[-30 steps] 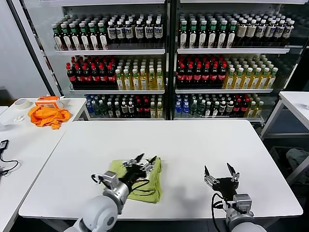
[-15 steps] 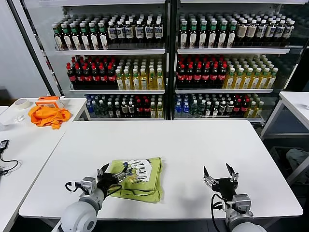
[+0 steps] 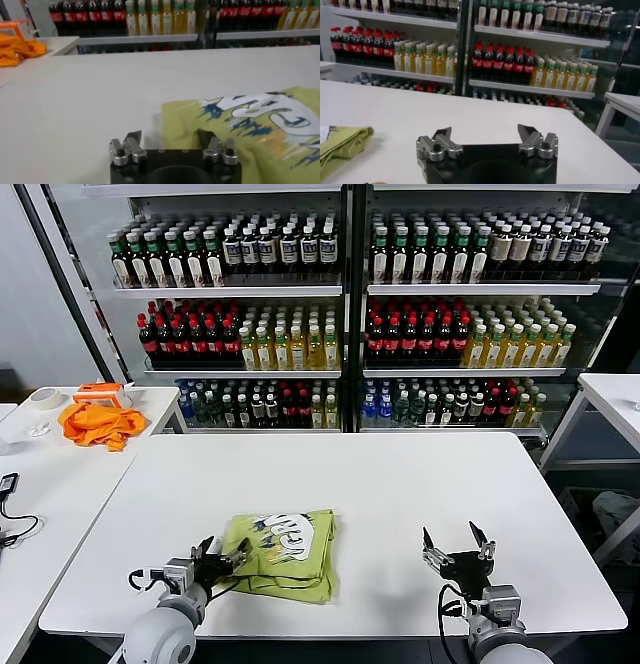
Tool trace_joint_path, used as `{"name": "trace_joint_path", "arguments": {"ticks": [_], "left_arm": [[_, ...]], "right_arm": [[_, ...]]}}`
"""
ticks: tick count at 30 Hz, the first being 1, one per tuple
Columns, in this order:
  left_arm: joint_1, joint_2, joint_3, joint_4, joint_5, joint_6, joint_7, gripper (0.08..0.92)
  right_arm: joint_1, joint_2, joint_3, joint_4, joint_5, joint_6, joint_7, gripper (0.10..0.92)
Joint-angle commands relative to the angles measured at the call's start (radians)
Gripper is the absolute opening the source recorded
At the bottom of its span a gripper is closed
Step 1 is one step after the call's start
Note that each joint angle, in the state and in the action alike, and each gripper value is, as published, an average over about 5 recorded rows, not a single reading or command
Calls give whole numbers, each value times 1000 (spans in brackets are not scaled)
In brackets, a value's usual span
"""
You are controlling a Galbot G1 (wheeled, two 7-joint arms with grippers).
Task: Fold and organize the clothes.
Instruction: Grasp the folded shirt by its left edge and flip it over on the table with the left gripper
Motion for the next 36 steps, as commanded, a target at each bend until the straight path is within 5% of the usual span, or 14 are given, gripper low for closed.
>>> {"name": "trace_joint_path", "arguments": {"ticks": [1,15,21,30,33,36], "left_arm": [[25,-5,5,23,21,5,4,663],[27,6,-22,-1,100,-49,46,256],[29,101,-184,-116,122,36,37,113],[173,348,-598,-140,-56,104,182,104],[149,323,-518,-198,-110,104,180,104],[48,209,-327,-266,-169,104,151,104]], "right_arm": [[0,-1,2,0,1,0,0,823],[7,1,1,-4,1,0,1,823],[2,-3,14,-1,2,1,0,823],[19,-1,-9,-8,2,1,2,823],[18,-6,-22,-2,0,-1,5,823],[11,-16,-20,9,-1,-5,10,823]]}}
